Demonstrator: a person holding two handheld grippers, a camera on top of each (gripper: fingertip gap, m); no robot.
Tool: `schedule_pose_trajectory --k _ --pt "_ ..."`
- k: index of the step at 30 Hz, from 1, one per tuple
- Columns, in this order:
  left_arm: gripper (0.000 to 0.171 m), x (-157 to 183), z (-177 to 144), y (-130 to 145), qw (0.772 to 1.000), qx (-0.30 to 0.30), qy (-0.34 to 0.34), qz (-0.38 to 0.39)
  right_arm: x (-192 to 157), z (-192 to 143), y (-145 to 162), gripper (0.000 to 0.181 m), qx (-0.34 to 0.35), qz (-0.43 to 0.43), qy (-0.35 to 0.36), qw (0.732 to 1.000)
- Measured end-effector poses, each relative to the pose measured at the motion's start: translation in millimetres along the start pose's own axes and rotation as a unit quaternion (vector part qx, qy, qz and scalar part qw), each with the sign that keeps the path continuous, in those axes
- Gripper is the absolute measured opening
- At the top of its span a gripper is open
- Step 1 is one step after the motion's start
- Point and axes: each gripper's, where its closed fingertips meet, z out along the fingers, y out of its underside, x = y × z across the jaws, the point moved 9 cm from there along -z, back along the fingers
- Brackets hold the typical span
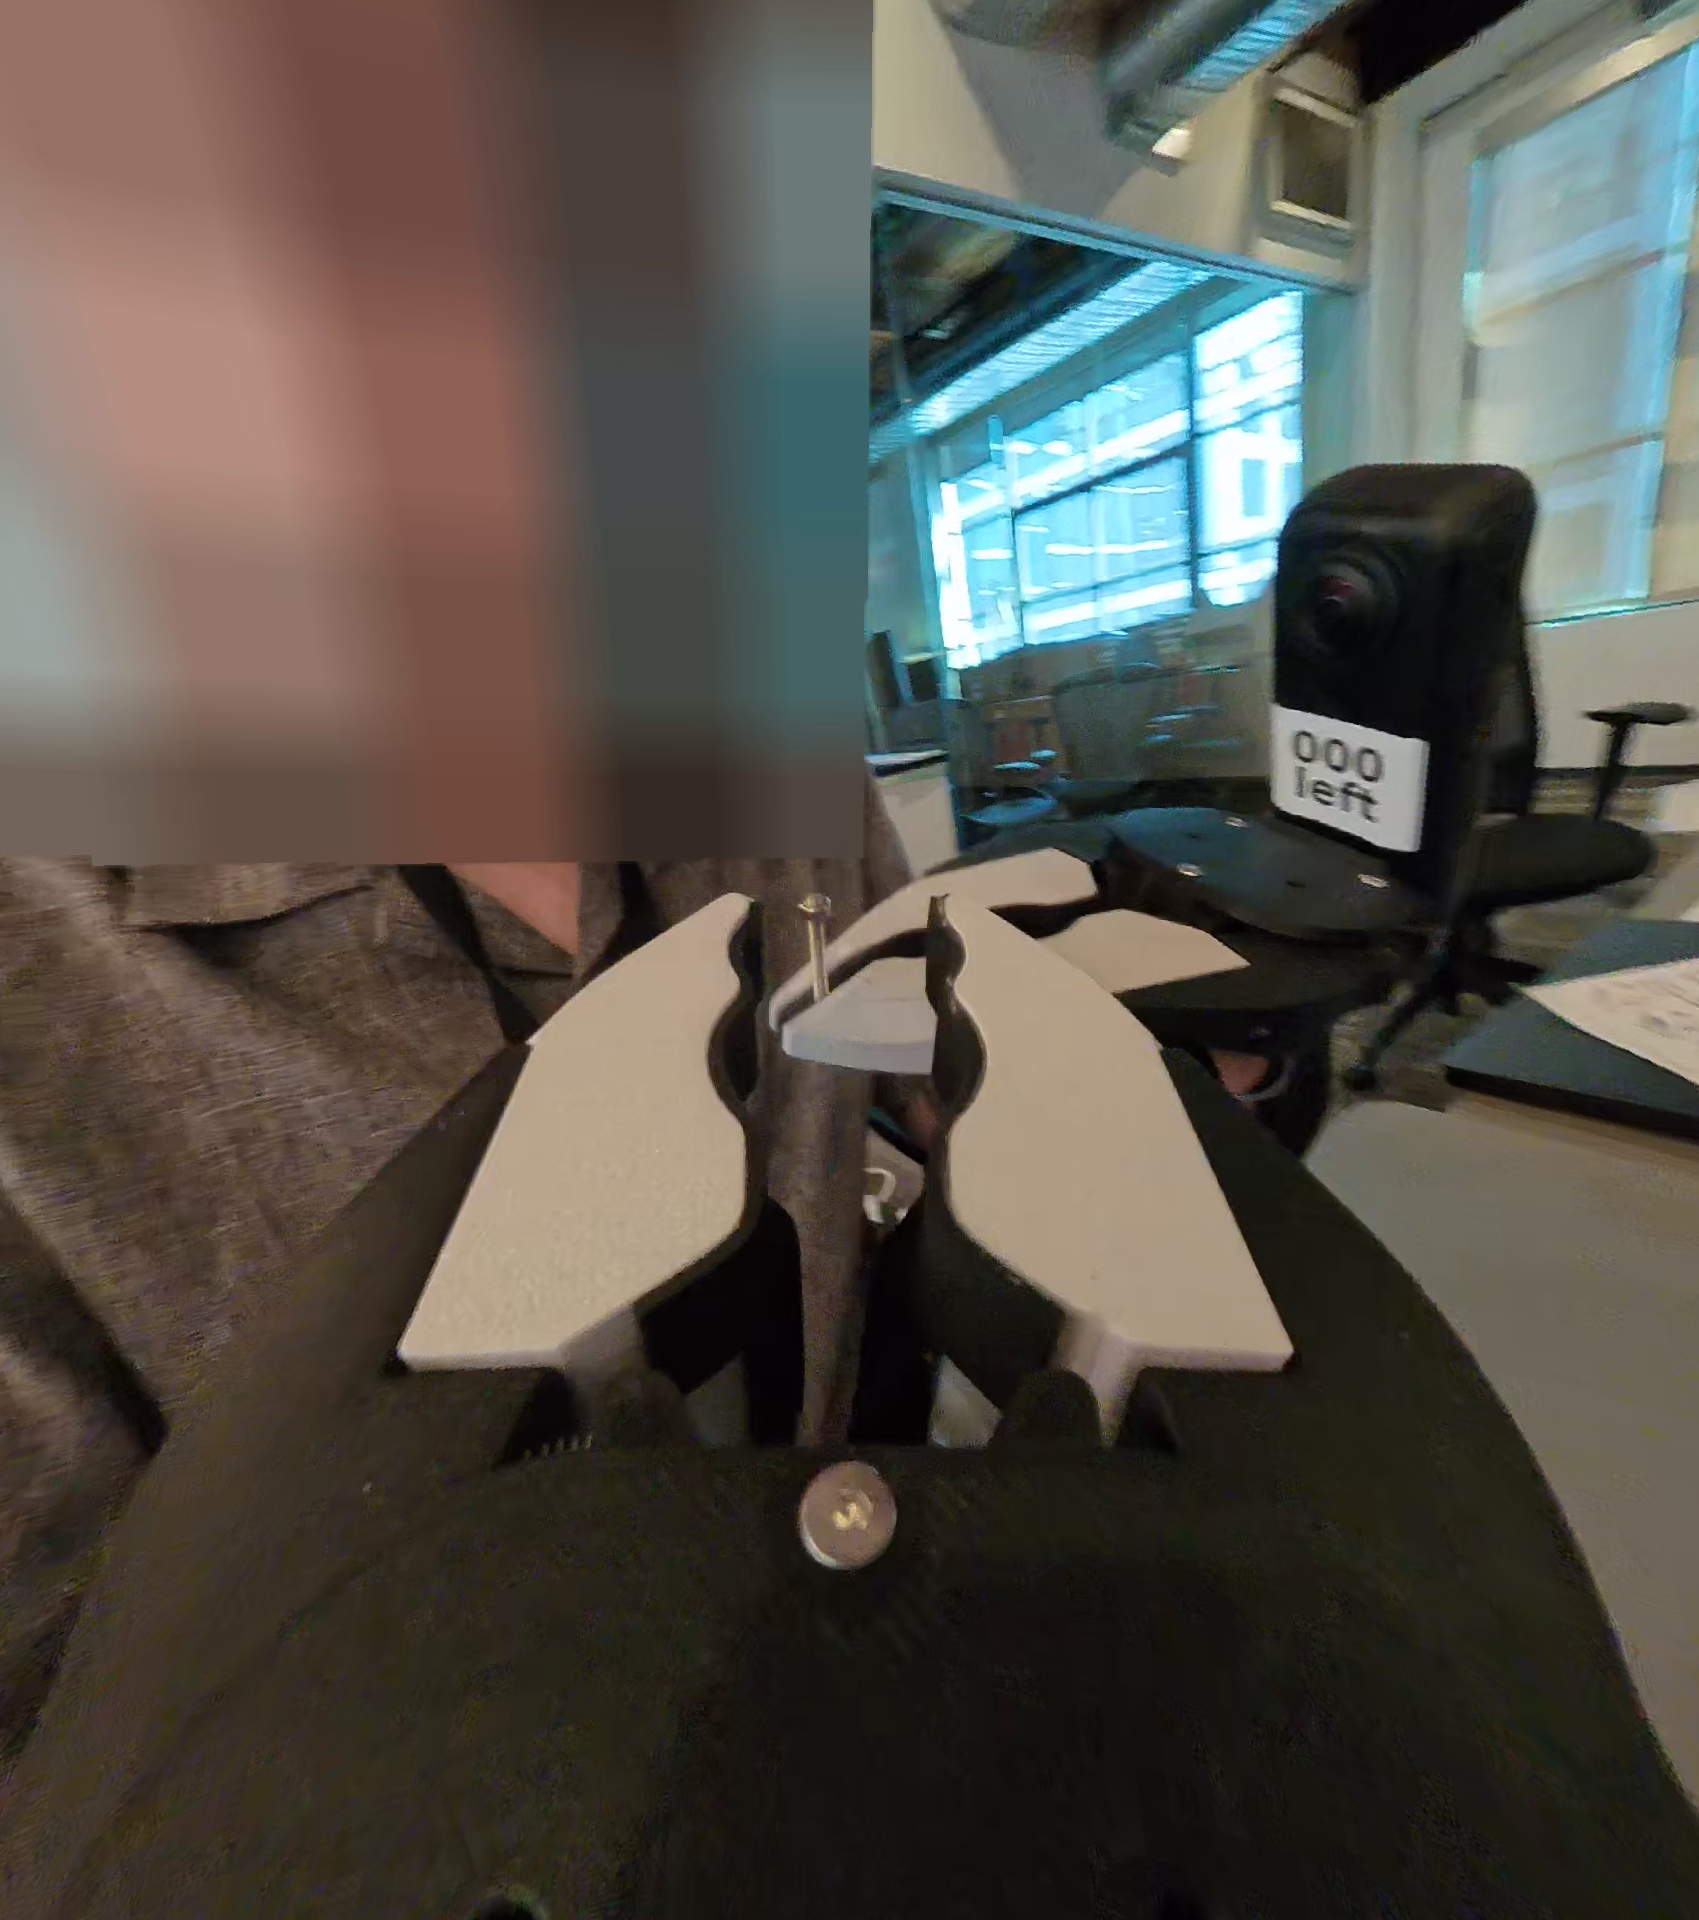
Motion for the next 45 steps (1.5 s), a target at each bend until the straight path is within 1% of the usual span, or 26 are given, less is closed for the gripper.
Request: schedule_pose_trajectory --k 1,2,3,4,5,6,7,8,9,10,11,12,13,14,17,22,24,27,32,34,36,39,41,43,44,45 --pt "0.002 -1 -1 -1 1.000 0.004 -0.011 0.002 -2 -2 -1 0.030 0.000 -0.008 0.023 1.000" --pt "0.002 -2 -3 -2 0.999 0.005 -0.034 0.005 -4 -5 -4 0.031 0.005 -0.017 0.067 0.998" --pt "0.002 -6 -6 -3 0.997 0.004 -0.071 0.010 -7 -8 -6 0.031 0.016 -0.037 0.126 0.991" --pt "0.002 -10 -10 -3 0.993 0.000 -0.120 0.018 -13 -10 -9 0.028 0.042 -0.062 0.180 0.981" --pt "0.002 -14 -14 -3 0.986 0.001 -0.165 0.025 -19 -13 -12 0.027 0.069 -0.078 0.258 0.961" --pt "0.002 -17 -17 -3 0.979 0.007 -0.200 0.027 -26 -13 -13 0.027 0.088 -0.104 0.323 0.936" --pt "0.002 -20 -19 -3 0.973 0.015 -0.230 0.027 -31 -13 -11 0.019 0.100 -0.118 0.416 0.896" --pt "0.002 -22 -20 -2 0.965 0.019 -0.261 0.030 -36 -12 -7 0.024 0.102 -0.132 0.503 0.848" --pt "0.002 -24 -21 -2 0.956 0.021 -0.290 0.033 -40 -7 -3 0.021 0.091 -0.151 0.568 0.804" --pt "0.002 -25 -21 -1 0.947 0.022 -0.318 0.037 -42 -3 3 0.016 0.063 -0.164 0.637 0.750" --pt "0.002 -25 -21 0 0.938 0.021 -0.343 0.046 -41 4 7 0.021 0.032 -0.181 0.676 0.714" --pt "0.002 -25 -20 1 0.930 0.019 -0.363 0.057 -41 11 10 0.022 0.019 -0.199 0.696 0.690" --pt "0.002 -25 -19 1 0.923 0.016 -0.379 0.067 -39 18 12 0.021 0.006 -0.209 0.705 0.678" --pt "0.002 -24 -17 2 0.918 0.012 -0.389 0.075 -35 23 13 0.024 -0.006 -0.205 0.708 0.676" --pt "0.002 -23 -13 2 0.912 0.007 -0.402 0.088 -25 31 16 0.025 -0.009 -0.193 0.705 0.682" --pt "0.002 -21 -13 1 0.908 0.001 -0.408 0.098 -23 35 18 0.012 -0.006 -0.204 0.709 0.675" --pt "0.002 -21 -13 1 0.909 0.001 -0.406 0.097 -22 35 18 0.012 -0.012 -0.203 0.713 0.671" --pt "0.002 -20 -13 1 0.910 0.001 -0.404 0.099 -20 35 18 0.011 -0.013 -0.203 0.711 0.673" --pt "0.002 -19 -12 1 0.910 -0.003 -0.402 0.104 -20 35 18 0.005 -0.008 -0.200 0.702 0.683" --pt "0.002 -19 -12 1 0.912 -0.003 -0.395 0.106 -21 34 18 0.005 -0.006 -0.195 0.692 0.695" --pt "0.002 -18 -13 0 0.919 0.003 -0.379 0.105 -23 30 16 0.005 0.000 -0.185 0.669 0.720" --pt "0.002 -16 -13 -1 0.932 0.005 -0.346 0.104 -26 24 13 0.004 0.014 -0.164 0.604 0.780" --pt "0.002 -13 -12 -3 0.944 0.001 -0.314 0.102 -28 17 10 0.004 0.017 -0.152 0.531 0.833" --pt "0.002 -9 -8 -4 0.956 -0.006 -0.277 0.097 -28 6 5 0.004 0.008 -0.134 0.423 0.896" --pt "0.002 -8 -6 -5 0.961 -0.010 -0.262 0.091 -27 0 3 0.004 0.000 -0.133 0.374 0.918" --pt "0.002 -6 -3 -4 0.966 -0.016 -0.241 0.088 -26 -5 2 0.004 -0.012 -0.126 0.309 0.943"
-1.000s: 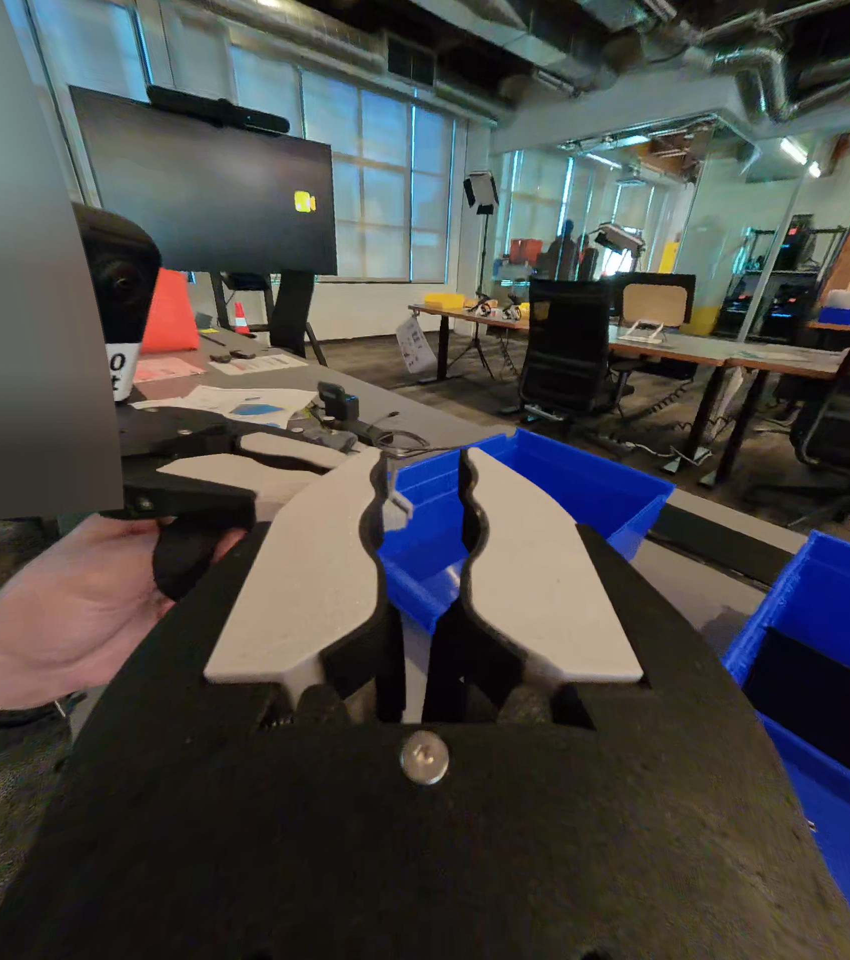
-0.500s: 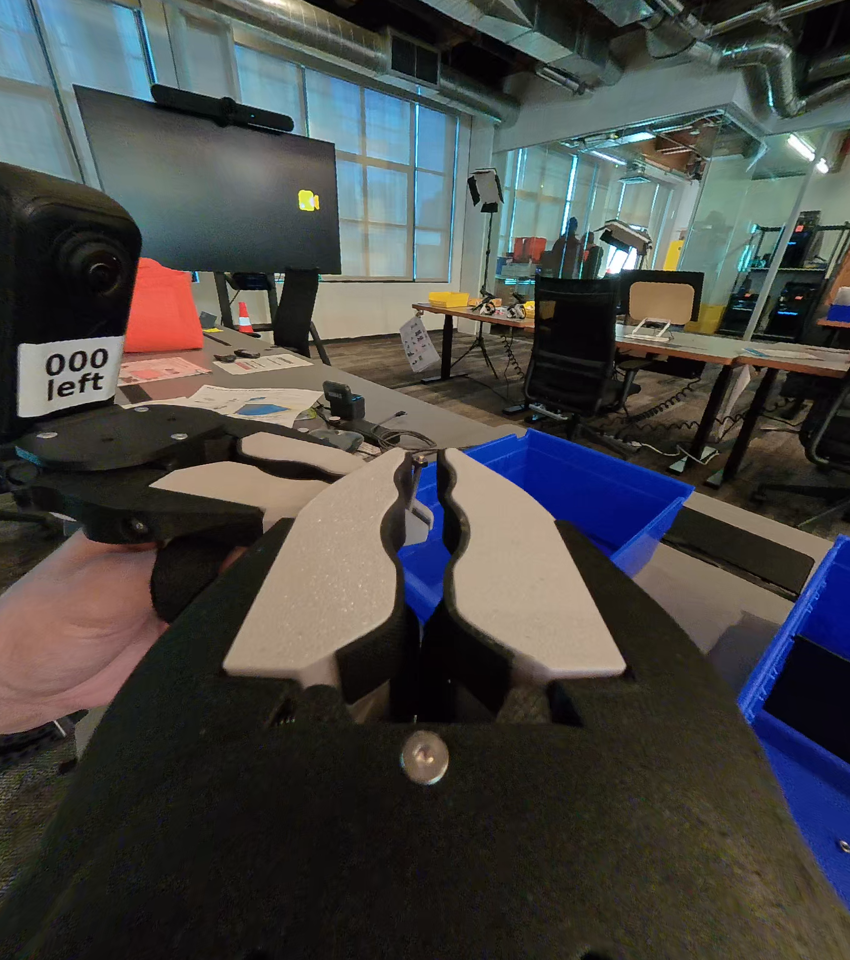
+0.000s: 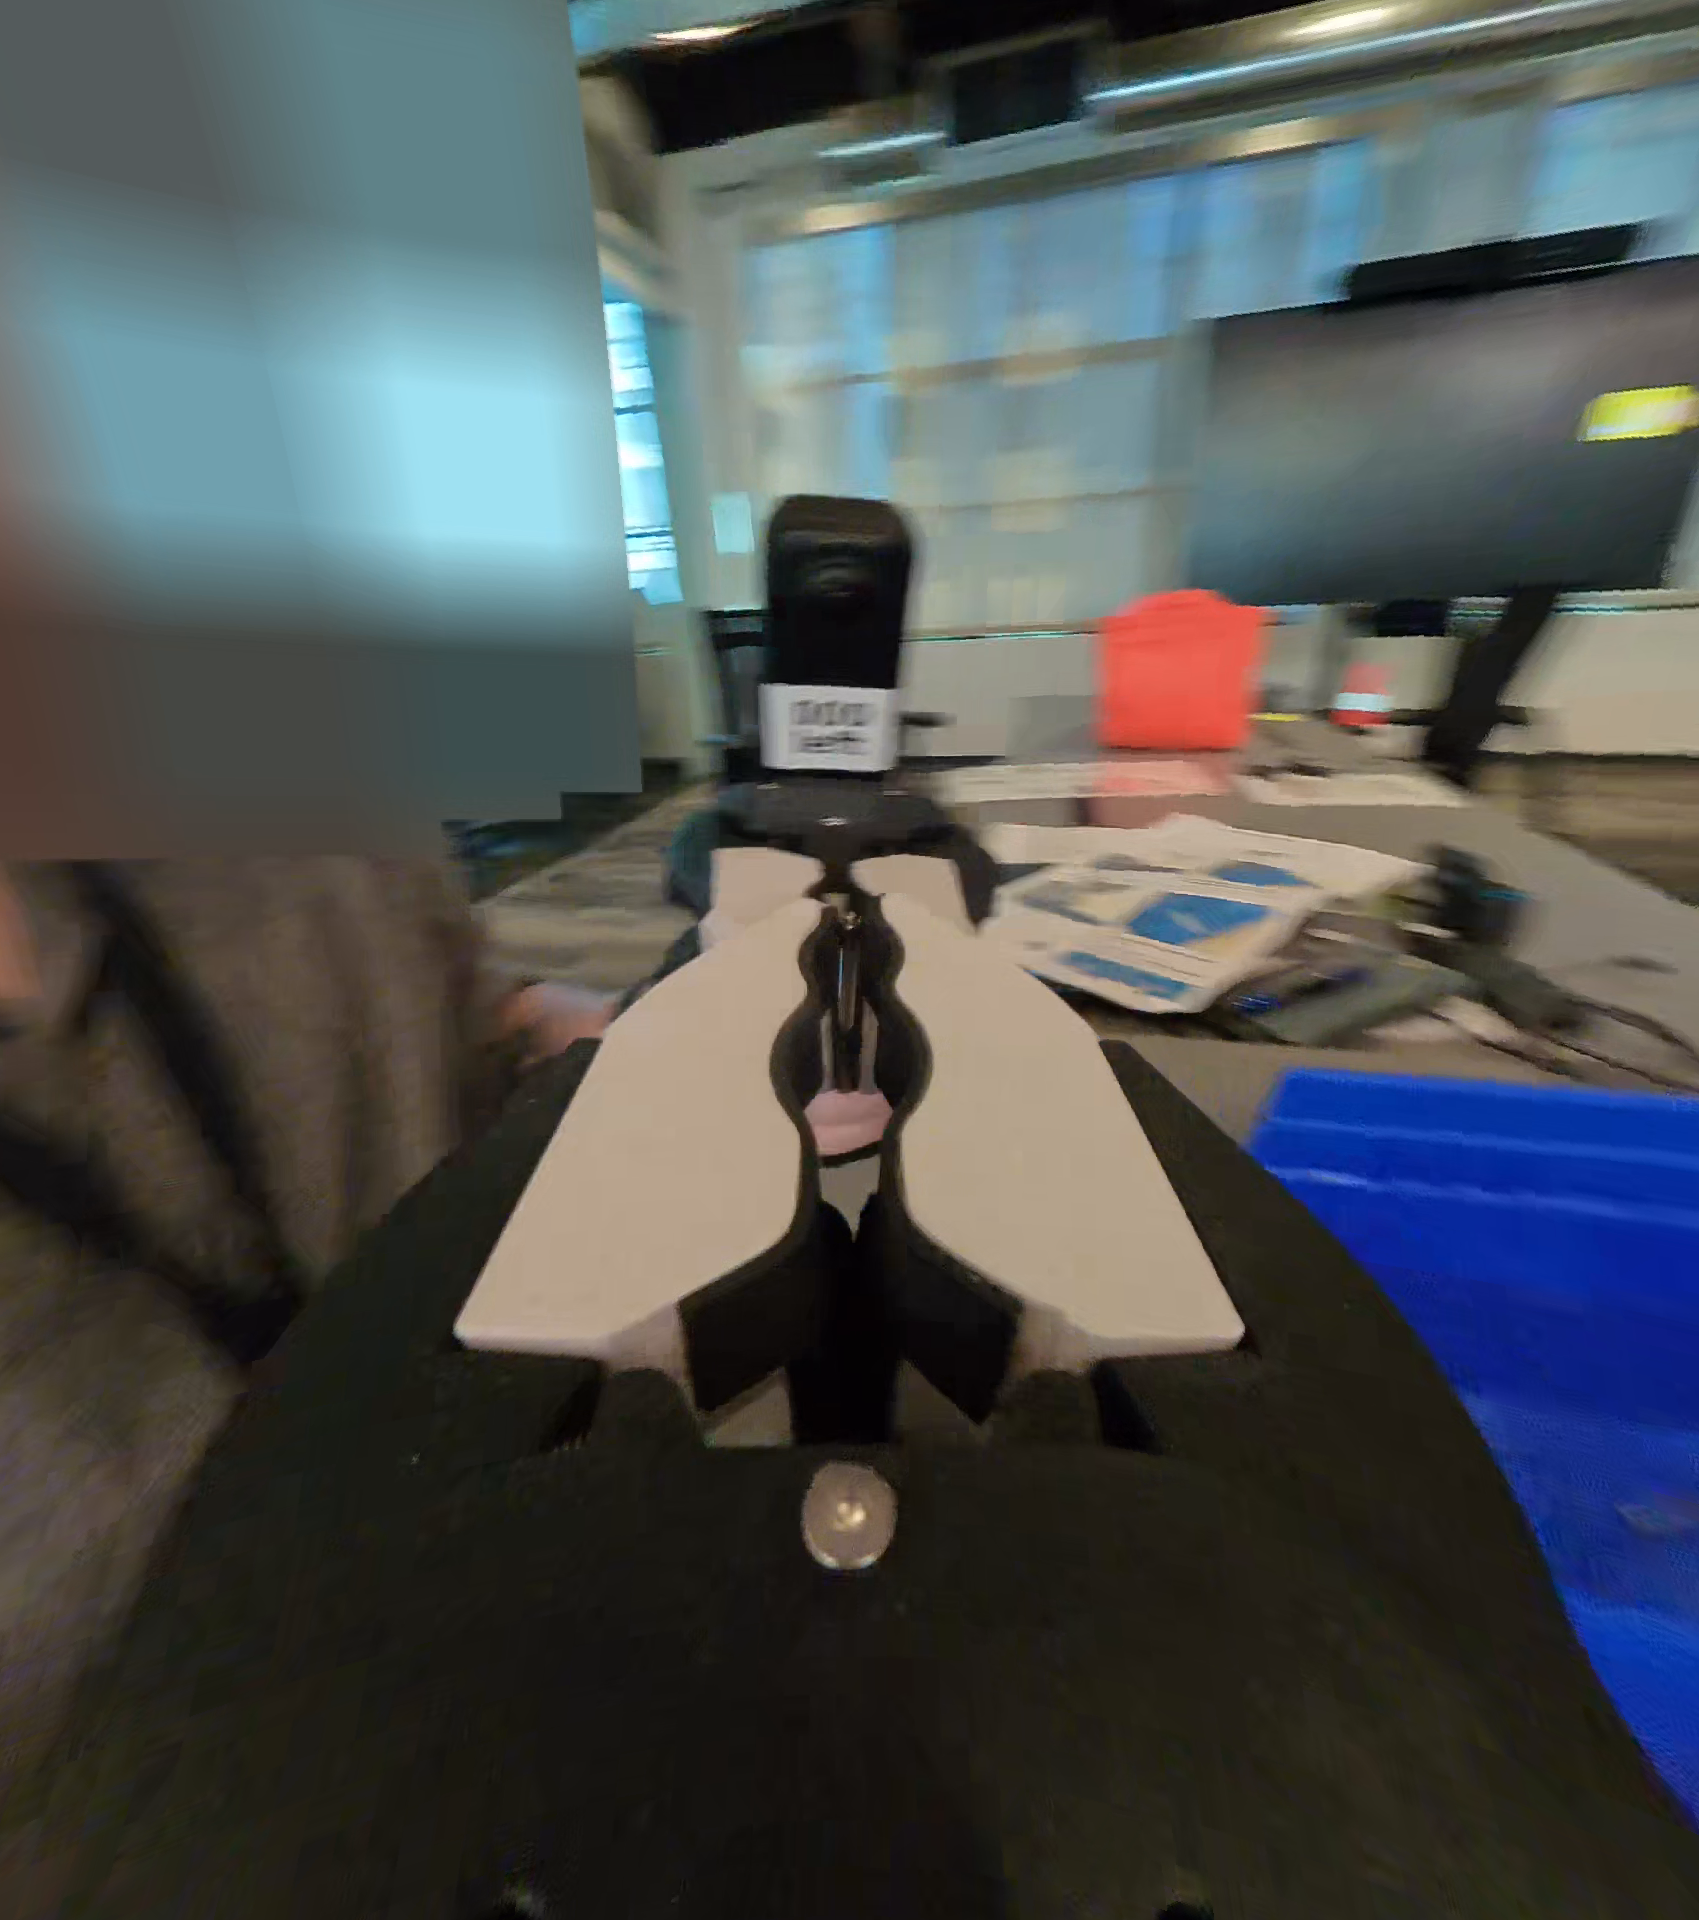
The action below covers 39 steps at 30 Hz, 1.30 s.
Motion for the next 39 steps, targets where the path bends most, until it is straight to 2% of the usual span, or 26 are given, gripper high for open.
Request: schedule_pose_trajectory --k 2,4,8,11,14,17,19,21,22,24,26,28,29,31,34,39 --pt "0.002 6 5 0 1.000 -0.007 0.023 0.001 9 -4 -1 0.004 -0.003 0.020 -0.116 0.993" --pt "0.001 13 10 0 0.998 -0.006 0.058 -0.011 16 -3 0 0.004 -0.001 0.055 -0.239 0.969" --pt "0.002 24 19 2 0.991 0.003 0.128 -0.042 20 13 4 0.005 -0.006 0.127 -0.439 0.890" --pt "0.002 26 22 3 0.987 0.007 0.150 -0.057 21 22 6 0.005 -0.010 0.145 -0.506 0.850" --pt "0.002 25 20 2 0.988 0.008 0.143 -0.054 22 23 6 0.005 -0.001 0.147 -0.505 0.850" --pt "0.002 22 16 0 0.989 0.014 0.135 -0.054 22 16 2 0.006 0.000 0.142 -0.445 0.884" --pt "0.002 21 15 -1 0.990 0.016 0.130 -0.053 24 8 -3 0.026 0.019 0.147 -0.401 0.904" --pt "0.002 20 14 -2 0.991 0.018 0.123 -0.053 24 -2 -8 0.034 0.037 0.133 -0.333 0.933" --pt "0.002 19 13 -2 0.992 0.017 0.116 -0.051 22 -6 -10 0.039 0.034 0.120 -0.281 0.952" --pt "0.002 15 11 -2 0.996 0.012 0.075 -0.040 15 -14 -14 0.035 0.051 0.082 -0.125 0.987" --pt "0.002 7 8 -2 0.999 0.007 0.013 -0.033 -1 -19 -15 0.033 0.058 0.033 0.043 0.997" --pt "0.002 1 6 0 0.999 0.000 -0.047 -0.025 -21 -21 -13 0.039 0.076 -0.024 0.186 0.979" --pt "0.002 -1 6 1 0.997 -0.002 -0.067 -0.024 -28 -21 -10 0.042 0.071 -0.040 0.263 0.961" --pt "0.002 -3 7 4 0.994 -0.008 -0.110 -0.012 -38 -17 -2 0.031 0.047 -0.068 0.394 0.916" --pt "0.002 -1 9 5 0.990 -0.016 -0.143 0.008 -52 -1 5 0.029 0.013 -0.115 0.465 0.878" --pt "0.002 3 12 5 0.987 -0.023 -0.157 0.025 -53 18 10 0.029 -0.018 -0.124 0.473 0.872"
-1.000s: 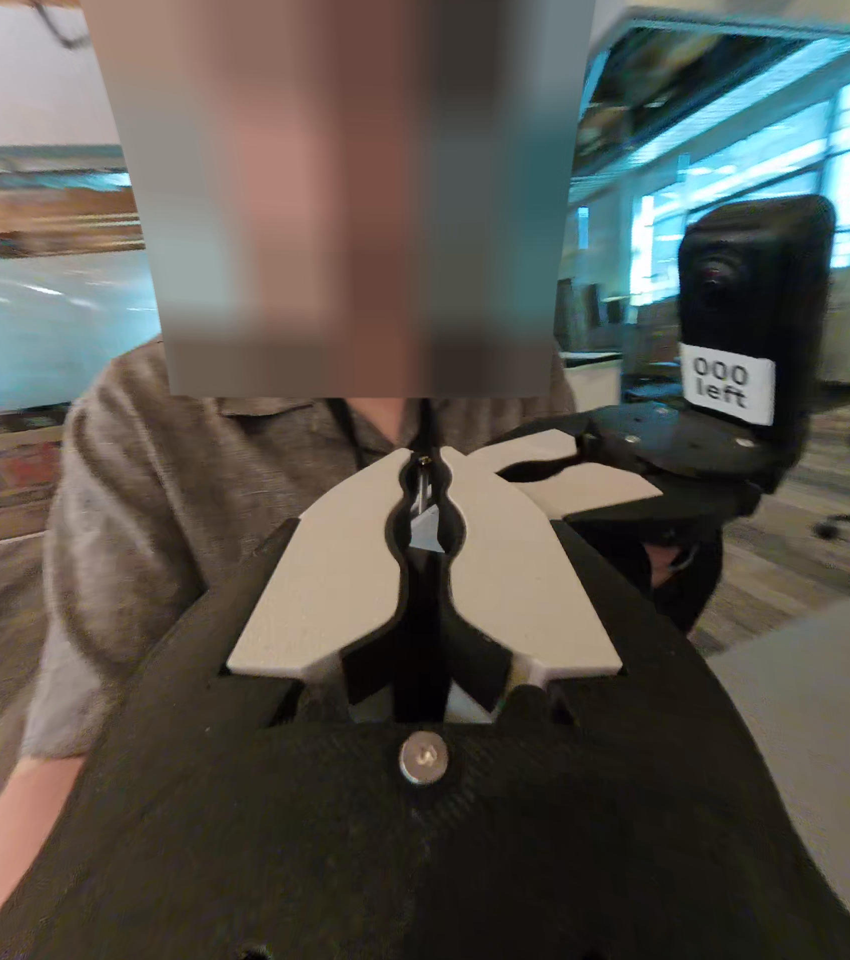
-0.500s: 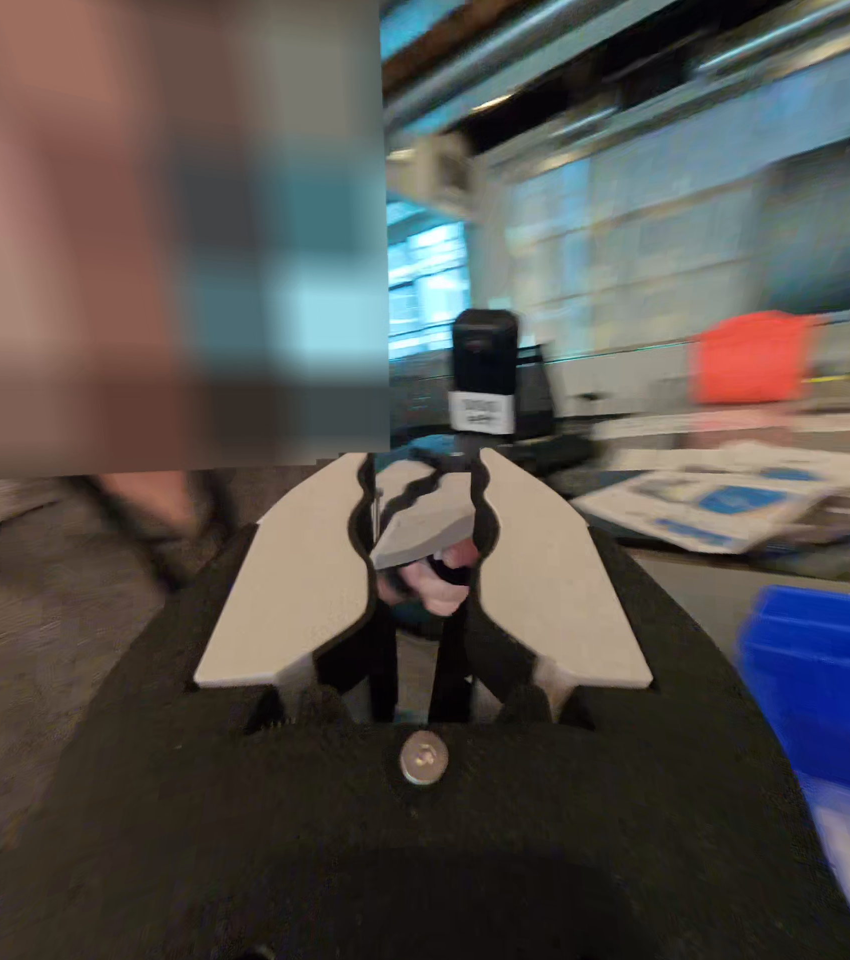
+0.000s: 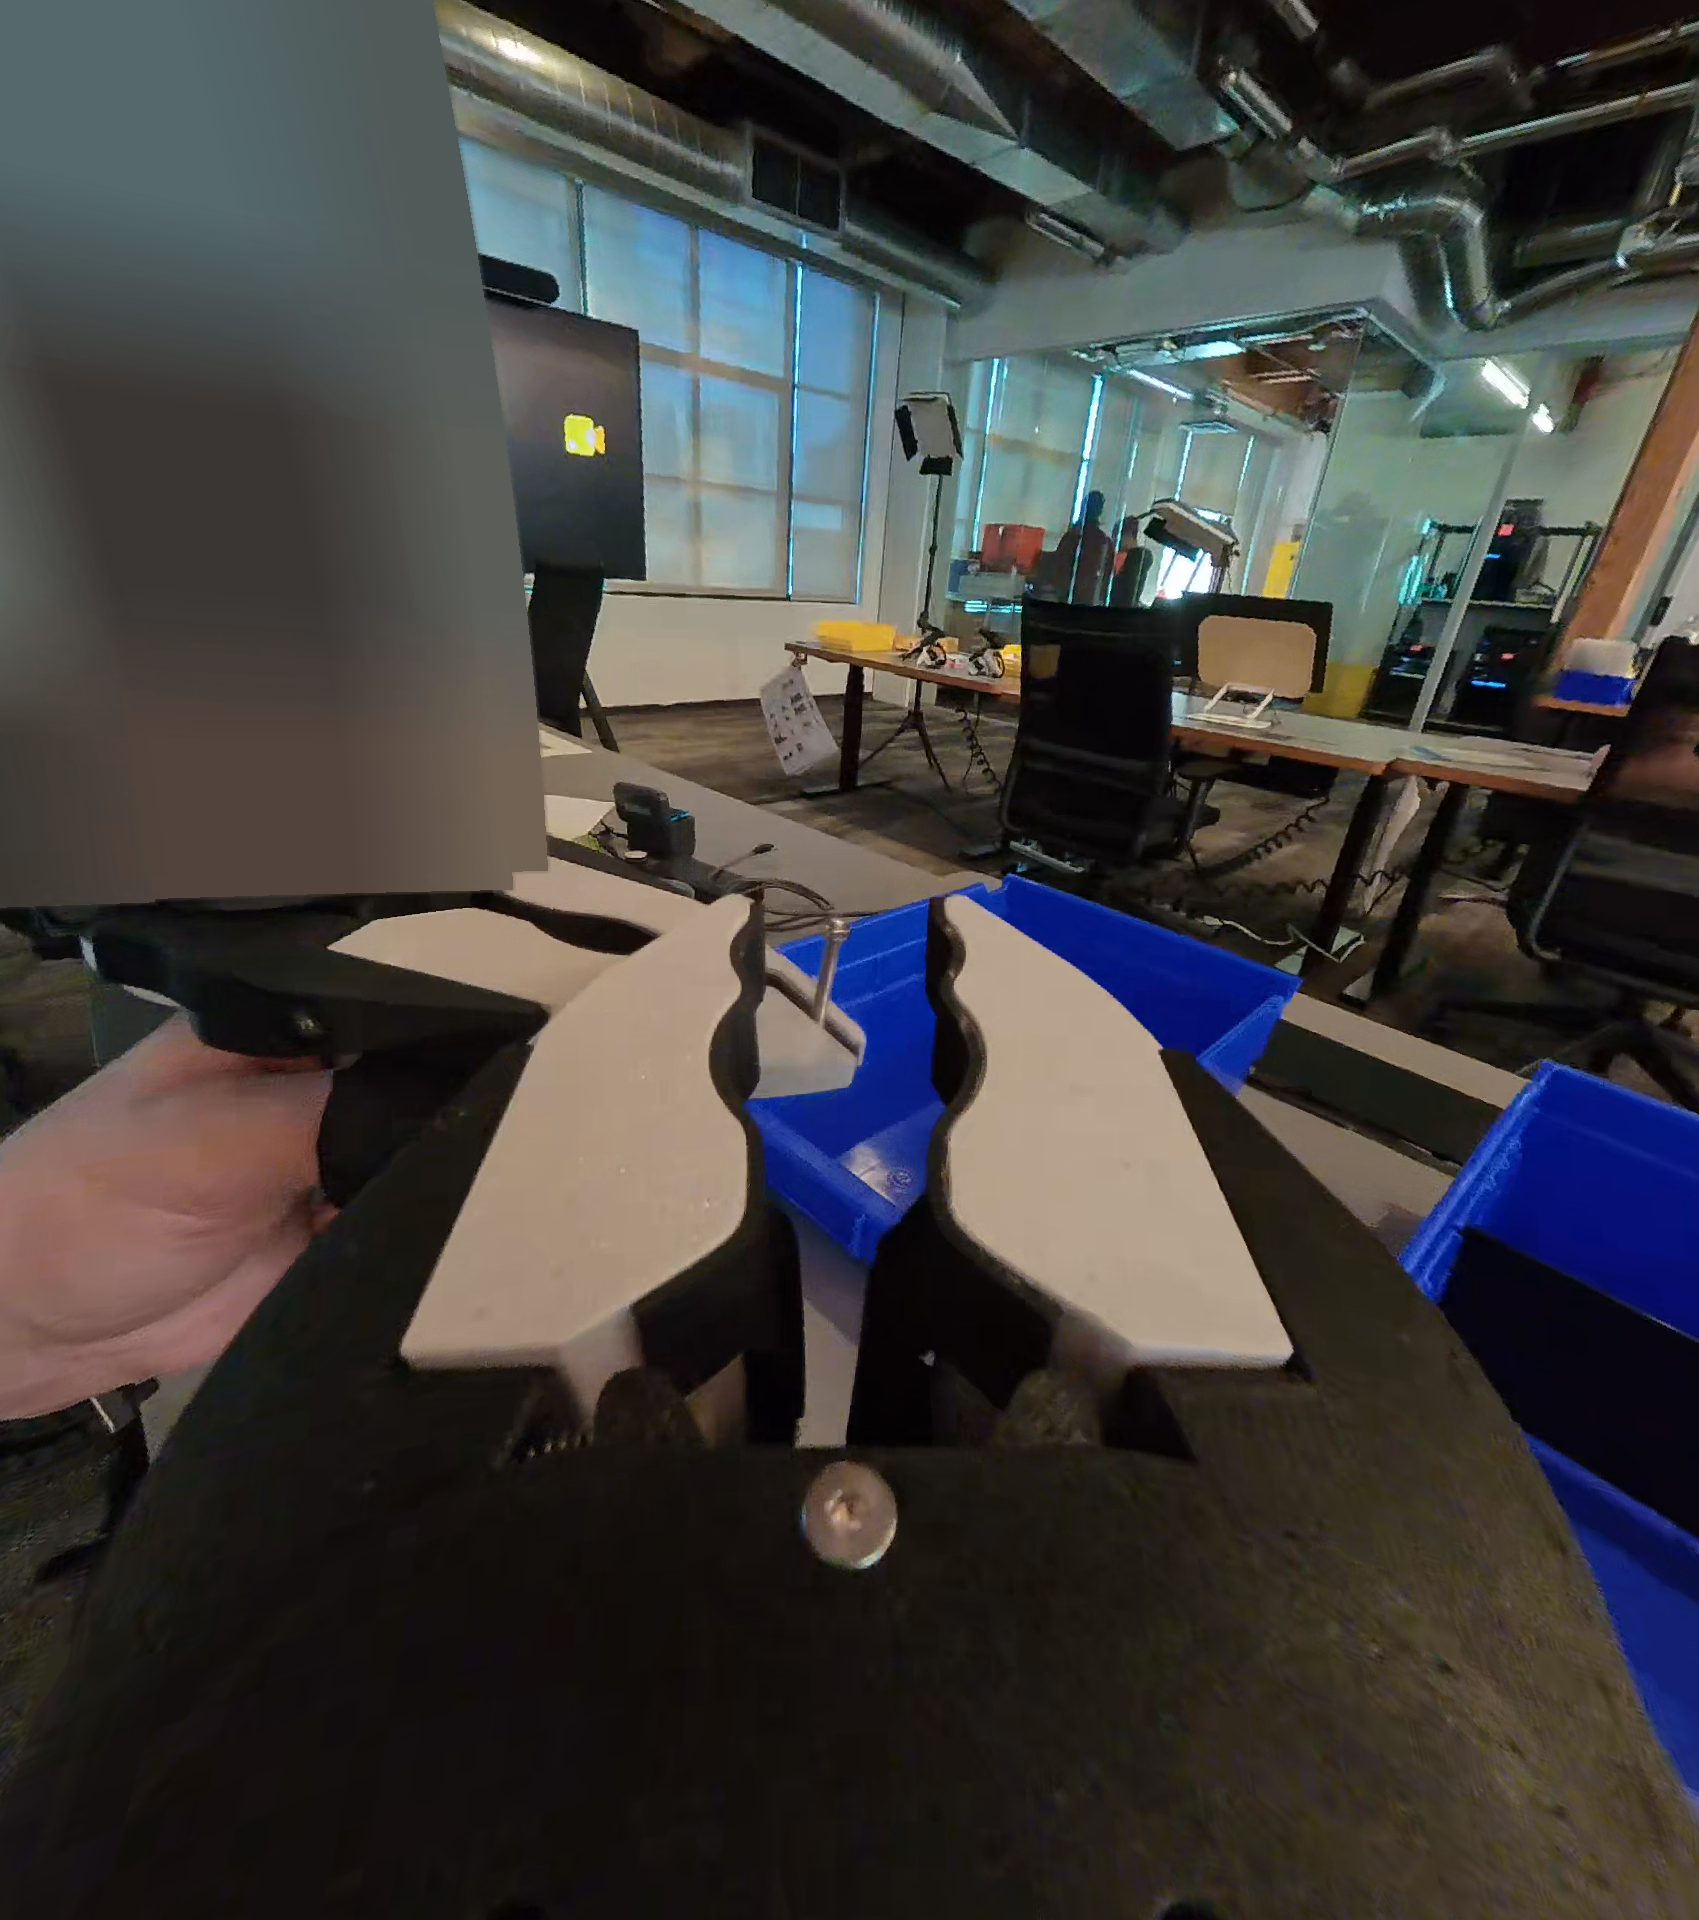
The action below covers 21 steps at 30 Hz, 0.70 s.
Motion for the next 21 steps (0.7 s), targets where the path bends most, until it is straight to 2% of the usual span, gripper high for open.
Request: schedule_pose_trajectory --k 5,21 --pt "0.002 0.6 -2.0 -1.9 1.000 0.004 -0.006 0.008 -2.0 3.7 0.9 0.016 0.001 0.004 -0.003 1.000" --pt "0.002 1.0 -0.7 -1.1 1.000 0.004 0.002 0.008 0.8 7.7 5.4 0.004 -0.004 0.019 -0.031 0.999"
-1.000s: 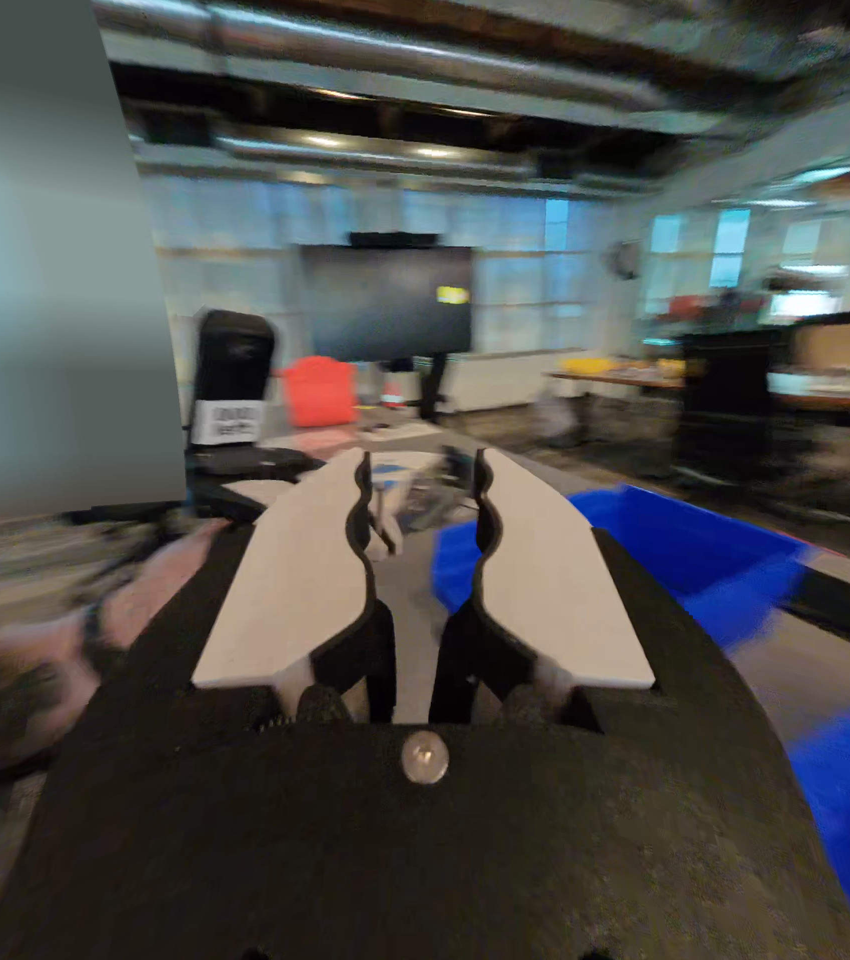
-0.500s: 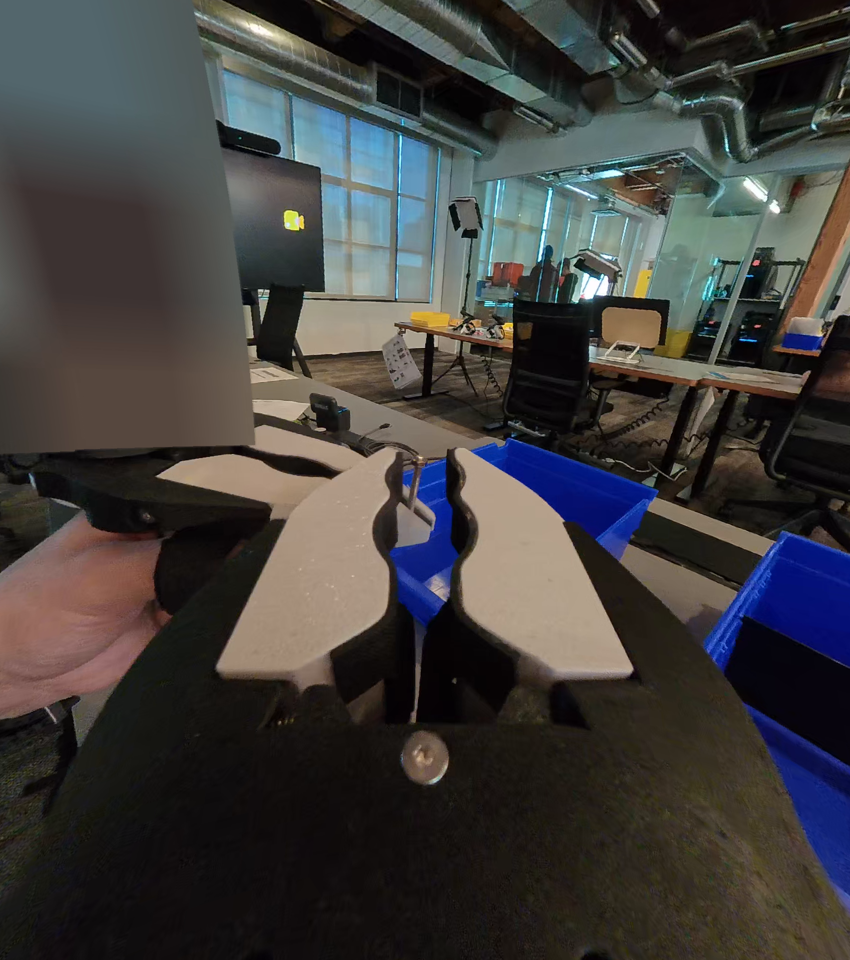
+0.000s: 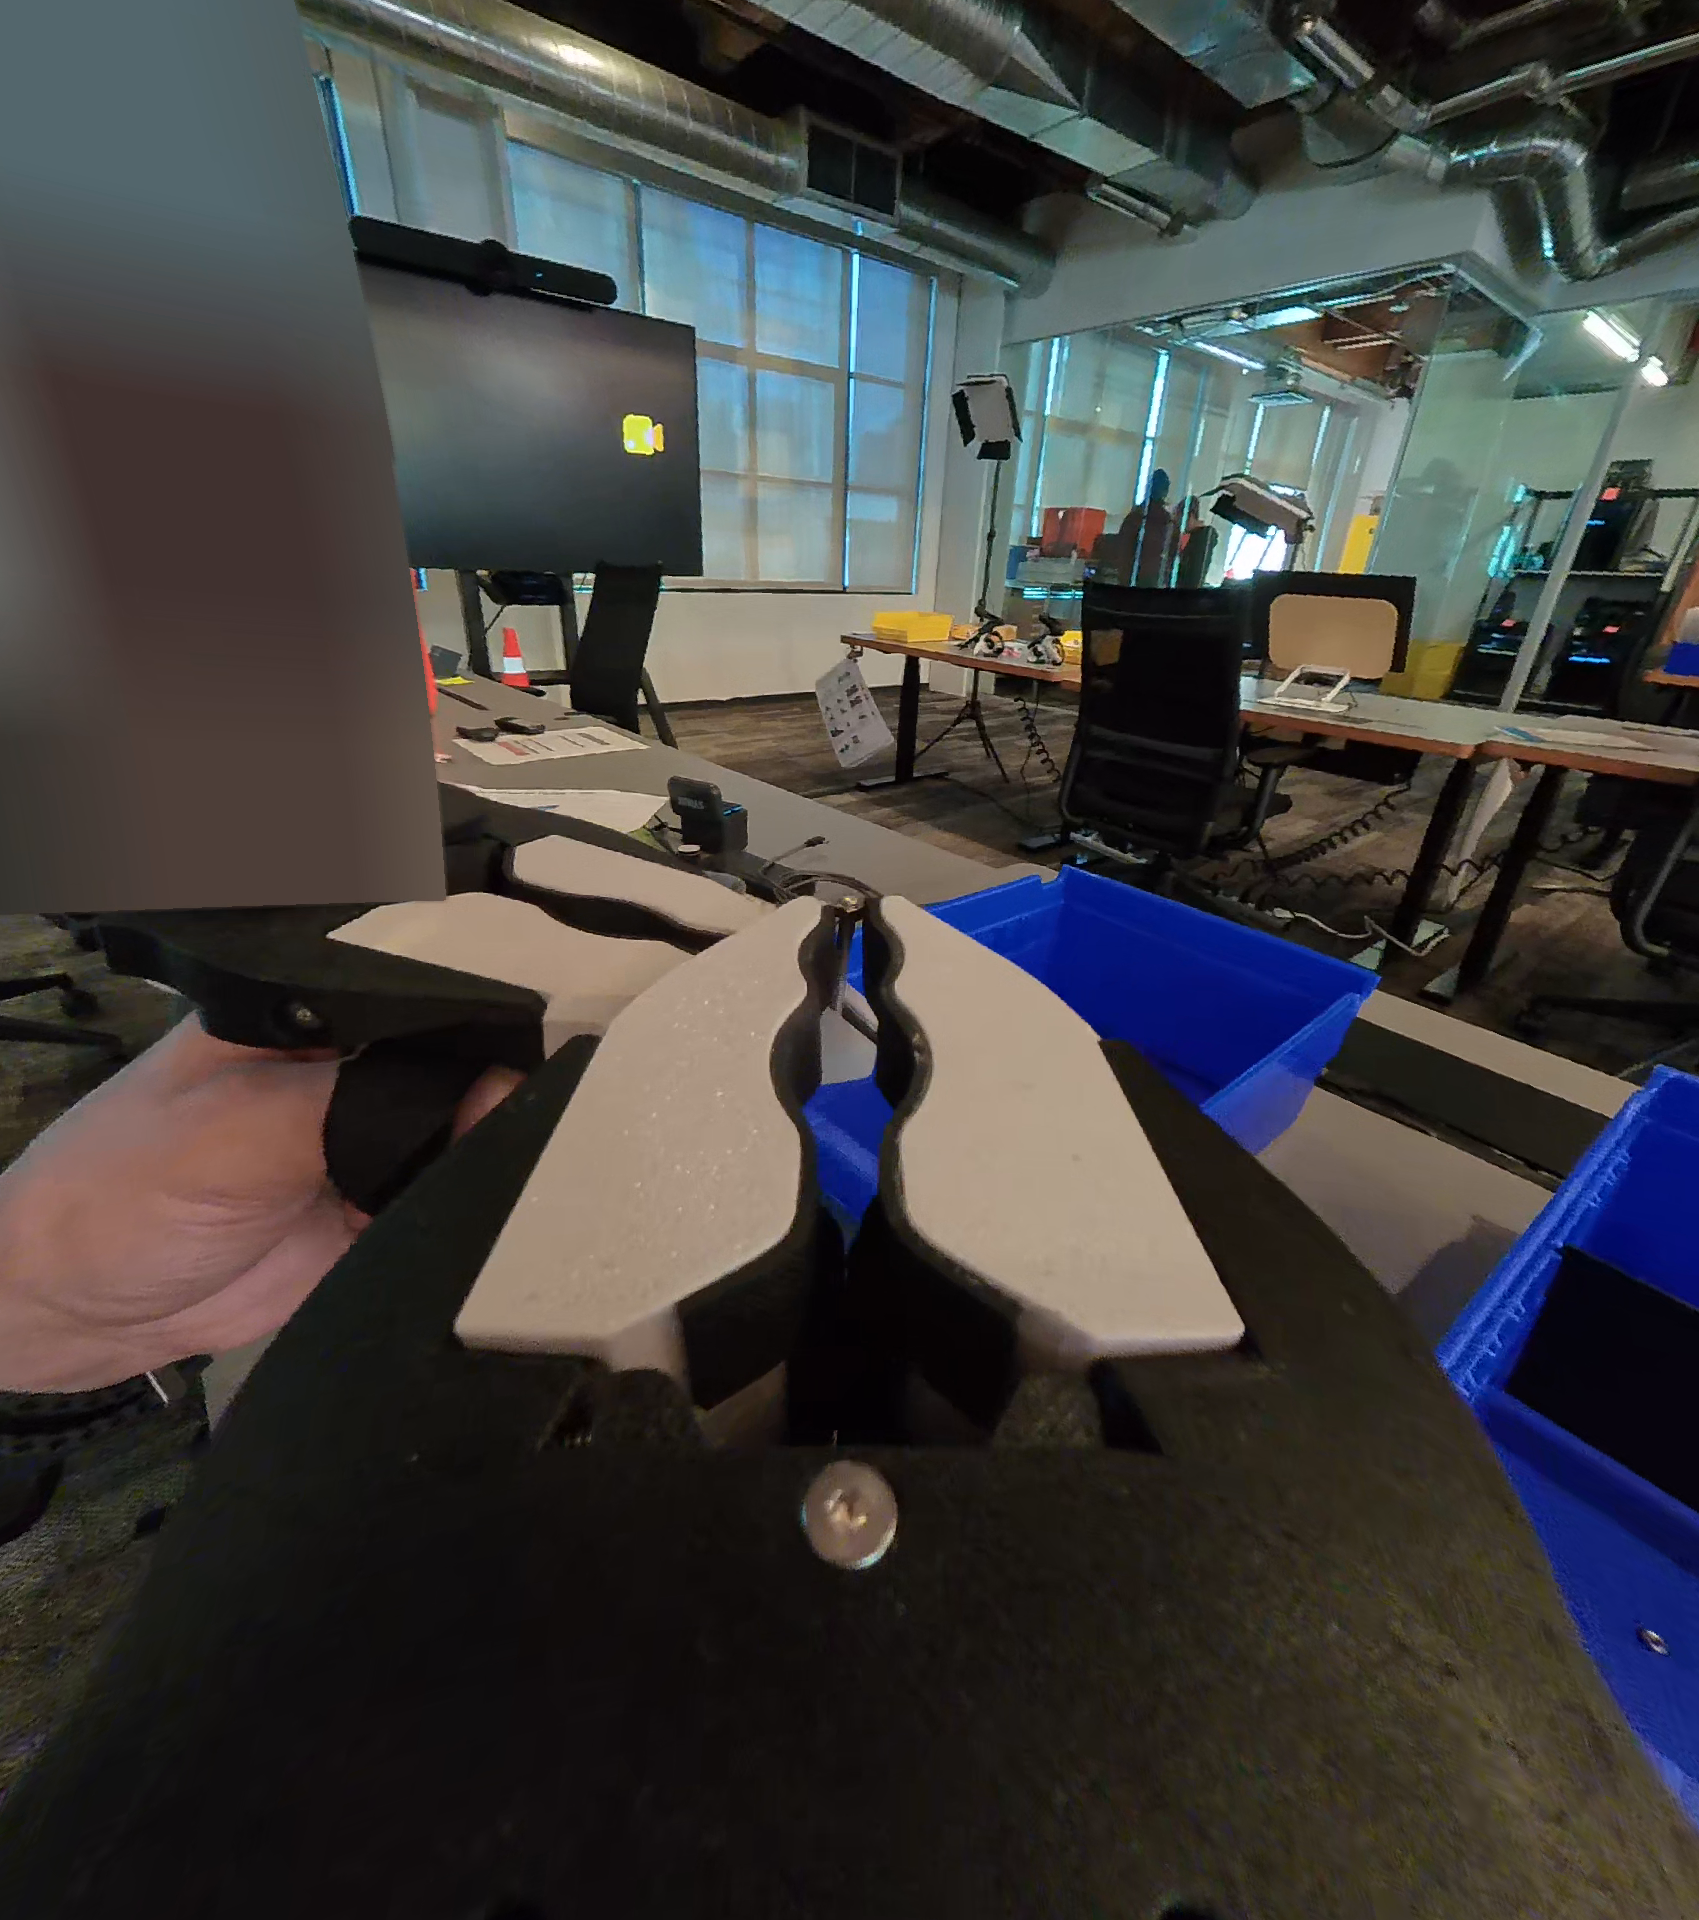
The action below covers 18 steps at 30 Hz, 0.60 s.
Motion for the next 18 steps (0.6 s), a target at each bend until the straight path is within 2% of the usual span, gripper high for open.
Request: schedule_pose_trajectory --k 5,7,10,13,15,18 --pt "0.002 0 0 0 0.999 0.005 0.042 -0.030 9 -2 0 0.004 0.011 0.011 -0.086 0.996" --pt "0.002 1 0 -1 0.997 0.007 0.064 -0.042 19 -1 0 0.004 0.017 0.032 -0.158 0.987" --pt "0.002 4 0 -3 0.993 0.003 0.099 -0.057 38 5 1 0.004 0.017 0.082 -0.317 0.945" --pt "0.002 9 3 -3 0.990 -0.005 0.124 -0.064 56 16 5 0.003 0.011 0.122 -0.476 0.871" --pt "0.002 15 6 -3 0.988 -0.010 0.140 -0.063 64 23 8 0.003 0.018 0.143 -0.576 0.805" --pt "0.002 24 10 -3 0.986 -0.016 0.159 -0.057 67 35 13 0.004 0.012 0.177 -0.701 0.690"
